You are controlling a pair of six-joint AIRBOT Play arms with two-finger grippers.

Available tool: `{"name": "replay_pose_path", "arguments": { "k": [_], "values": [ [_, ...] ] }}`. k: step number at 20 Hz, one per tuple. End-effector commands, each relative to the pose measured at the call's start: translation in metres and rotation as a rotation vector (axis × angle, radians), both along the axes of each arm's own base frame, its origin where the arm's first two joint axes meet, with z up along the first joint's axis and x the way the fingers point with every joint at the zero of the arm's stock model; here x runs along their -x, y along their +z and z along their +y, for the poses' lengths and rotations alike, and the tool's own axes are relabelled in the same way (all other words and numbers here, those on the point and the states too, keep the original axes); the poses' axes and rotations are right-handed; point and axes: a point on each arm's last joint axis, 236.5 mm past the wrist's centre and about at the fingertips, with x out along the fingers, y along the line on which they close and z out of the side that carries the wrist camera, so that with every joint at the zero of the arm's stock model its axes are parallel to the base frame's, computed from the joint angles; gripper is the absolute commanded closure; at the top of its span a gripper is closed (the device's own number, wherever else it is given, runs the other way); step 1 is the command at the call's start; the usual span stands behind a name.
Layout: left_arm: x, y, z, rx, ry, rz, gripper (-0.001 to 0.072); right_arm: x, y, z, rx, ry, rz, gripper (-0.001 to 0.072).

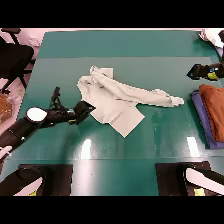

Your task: Fold the shirts.

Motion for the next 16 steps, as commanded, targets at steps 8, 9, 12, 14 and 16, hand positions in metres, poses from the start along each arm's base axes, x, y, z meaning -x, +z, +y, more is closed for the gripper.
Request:
{"name": "replay_pose_path", "arguments": {
  "k": [8,9,12,14,16],
  "values": [
    [0.021,-0.067,-0.034,0.006,0.098,0.226,0.0034,-0.003,0.024,0.004,0.012,0.013,-0.048,0.0101],
    [0.018,-0.067,-0.033,0.009,0.115,0.225,0.0034,-0.002,0.027,0.004,0.014,0.013,-0.056,0.0101],
    [0.013,-0.073,-0.03,0.006,0.147,0.237,0.0034,-0.002,0.035,0.004,0.019,0.01,-0.08,0.0101],
    [0.014,-0.083,-0.03,-0.009,0.15,0.26,0.0034,-0.002,0.035,0.004,0.019,0.01,-0.082,0.0101],
    [0.015,-0.091,-0.03,-0.006,0.164,0.289,0.0034,-0.002,0.035,0.003,0.019,0.01,-0.083,0.0101]
  ]
}}
